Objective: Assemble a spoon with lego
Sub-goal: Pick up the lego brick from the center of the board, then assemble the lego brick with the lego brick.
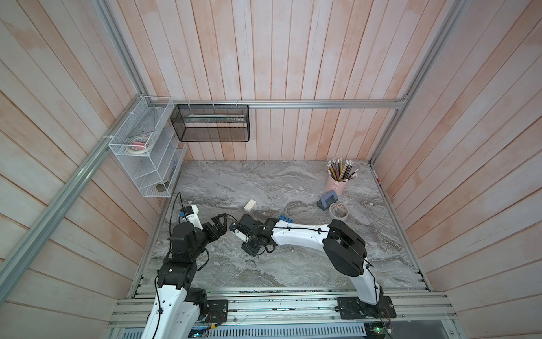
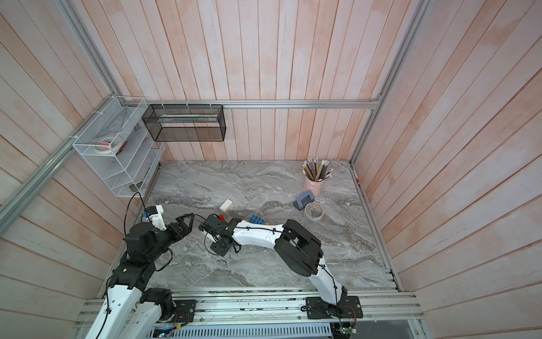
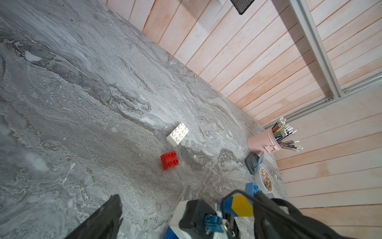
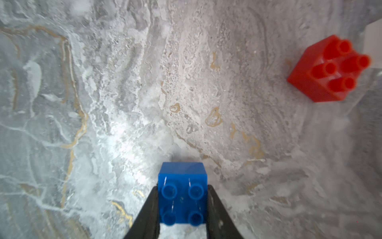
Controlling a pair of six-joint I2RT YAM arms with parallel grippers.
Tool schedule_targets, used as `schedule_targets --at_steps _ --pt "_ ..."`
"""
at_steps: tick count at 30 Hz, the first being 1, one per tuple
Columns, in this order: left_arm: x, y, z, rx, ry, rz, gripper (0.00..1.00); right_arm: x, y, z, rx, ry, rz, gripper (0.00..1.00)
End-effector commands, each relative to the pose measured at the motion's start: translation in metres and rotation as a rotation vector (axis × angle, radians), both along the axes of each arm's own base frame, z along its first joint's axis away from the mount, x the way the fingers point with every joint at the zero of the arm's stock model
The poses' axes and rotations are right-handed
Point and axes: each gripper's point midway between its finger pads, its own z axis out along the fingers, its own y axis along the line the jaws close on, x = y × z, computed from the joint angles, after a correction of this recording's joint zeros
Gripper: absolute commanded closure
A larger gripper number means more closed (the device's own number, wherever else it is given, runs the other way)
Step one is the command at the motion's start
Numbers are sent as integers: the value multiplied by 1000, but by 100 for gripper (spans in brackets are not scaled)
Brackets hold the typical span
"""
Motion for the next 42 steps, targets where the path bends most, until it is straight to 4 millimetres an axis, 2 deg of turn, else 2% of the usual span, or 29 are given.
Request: schedule_targets --at_steps 1,4,7,9,13,17,20,27,33,42 --pt "-1 -5 8 -12 -20 -31 0 5 -15 68 83 -81 -30 89" --pt "-2 -18 14 -74 -35 -96 0 11 -45 105 97 -142 -102 89" --pt "-2 -44 10 -154 -39 -220 0 14 -86 129 116 -176 -167 89" --pt "-1 -64 6 -148 -32 -297 0 17 -118 133 119 -178 -217 89" --pt "0 -118 13 -69 -73 -458 0 25 -173 136 141 -194 -300 90" --pt "6 -162 11 -98 -78 -635 0 34 -205 127 162 -187 -371 91" --pt "19 -182 -6 -82 -11 -702 0 37 -211 117 159 -179 -376 91" --pt "39 -202 -18 -51 33 -746 0 35 -206 100 153 -129 -329 91" --pt "49 -210 -30 -35 65 -757 0 37 -208 89 130 -84 -316 91" --pt "57 -221 -42 -10 90 -769 0 41 -207 84 125 -53 -301 91"
